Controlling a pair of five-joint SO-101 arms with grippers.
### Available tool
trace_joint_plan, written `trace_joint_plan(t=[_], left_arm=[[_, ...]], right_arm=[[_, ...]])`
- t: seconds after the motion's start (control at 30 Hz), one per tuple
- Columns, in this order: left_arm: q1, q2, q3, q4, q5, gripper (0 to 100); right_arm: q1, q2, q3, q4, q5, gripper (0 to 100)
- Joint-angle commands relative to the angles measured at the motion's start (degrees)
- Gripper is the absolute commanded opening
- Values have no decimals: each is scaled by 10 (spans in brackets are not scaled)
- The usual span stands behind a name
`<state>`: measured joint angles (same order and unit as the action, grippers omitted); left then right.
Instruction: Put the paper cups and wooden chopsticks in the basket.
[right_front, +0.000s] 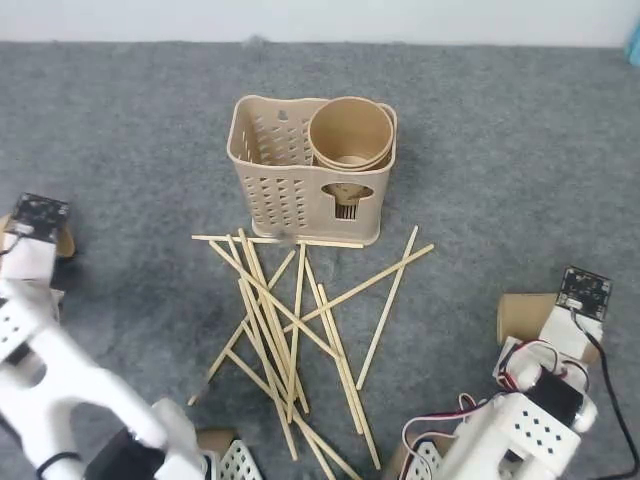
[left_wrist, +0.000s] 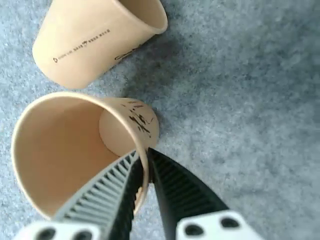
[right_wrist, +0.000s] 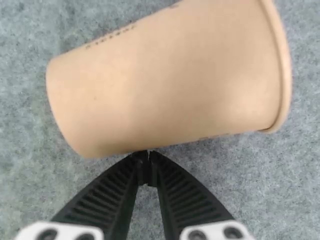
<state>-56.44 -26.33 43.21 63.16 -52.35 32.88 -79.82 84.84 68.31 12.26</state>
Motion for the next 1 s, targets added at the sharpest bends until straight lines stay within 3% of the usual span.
trace_joint_plan(t=[0.0,0.17,0.37,0.53,0.67,0.97], left_arm=[[5,-11,-101,105,7,12],[31,-11,-233,234,25,12],[119,-11,-407,375,142,12],[205,-21,-510,375,306,12],[304,-29,-546,375,398,12],[580,-9,-611,344,617,12]], right_arm=[[-5,-7,-2,-8,-4,8],[-5,-7,-2,-8,-4,8],[-5,-7,-2,-8,-4,8],[-5,-7,-2,-8,-4,8],[-5,-7,1,-11,-4,8],[-38,-7,11,-21,-4,8]])
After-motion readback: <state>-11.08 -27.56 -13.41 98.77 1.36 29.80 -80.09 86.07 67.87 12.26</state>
